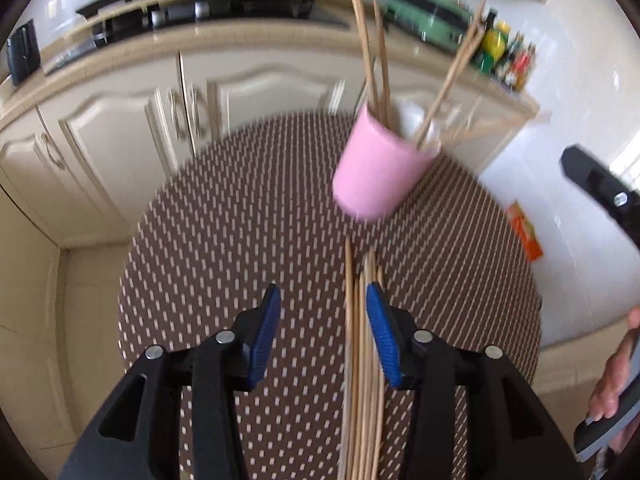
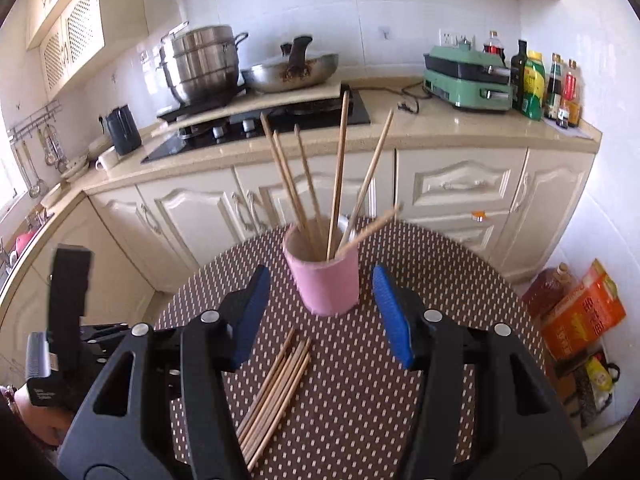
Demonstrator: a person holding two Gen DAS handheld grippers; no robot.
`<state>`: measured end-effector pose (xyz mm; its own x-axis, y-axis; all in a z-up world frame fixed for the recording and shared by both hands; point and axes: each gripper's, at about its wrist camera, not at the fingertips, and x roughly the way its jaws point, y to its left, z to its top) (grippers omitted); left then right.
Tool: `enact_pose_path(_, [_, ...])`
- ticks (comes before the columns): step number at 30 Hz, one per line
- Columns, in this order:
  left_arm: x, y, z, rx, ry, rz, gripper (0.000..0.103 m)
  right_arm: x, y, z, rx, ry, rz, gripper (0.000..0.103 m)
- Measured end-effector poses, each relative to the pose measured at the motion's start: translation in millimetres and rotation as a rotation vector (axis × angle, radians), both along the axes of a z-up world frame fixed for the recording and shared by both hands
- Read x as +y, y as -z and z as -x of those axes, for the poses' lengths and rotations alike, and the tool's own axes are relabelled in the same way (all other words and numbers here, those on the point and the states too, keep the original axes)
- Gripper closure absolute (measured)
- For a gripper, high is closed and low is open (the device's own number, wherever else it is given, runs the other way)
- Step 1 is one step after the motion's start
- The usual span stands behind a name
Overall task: Organize utensils
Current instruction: 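Move both open grippers back down over the chopstick pile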
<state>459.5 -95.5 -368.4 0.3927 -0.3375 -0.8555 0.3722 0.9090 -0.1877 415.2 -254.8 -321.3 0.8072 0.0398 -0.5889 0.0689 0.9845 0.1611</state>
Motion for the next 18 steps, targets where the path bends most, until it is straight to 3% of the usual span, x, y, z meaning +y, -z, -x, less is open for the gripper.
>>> enact_pose_path(7, [-14,54,16,0.127,0.072,-0.13,0.059,15,54,22,0.172,0.01,-0.058,0.05])
enact_pose_path(18, [-33,76,9,0.147,0.132,-0.217,0.058,15,98,39,0.317,0.079,-0.117,0.05])
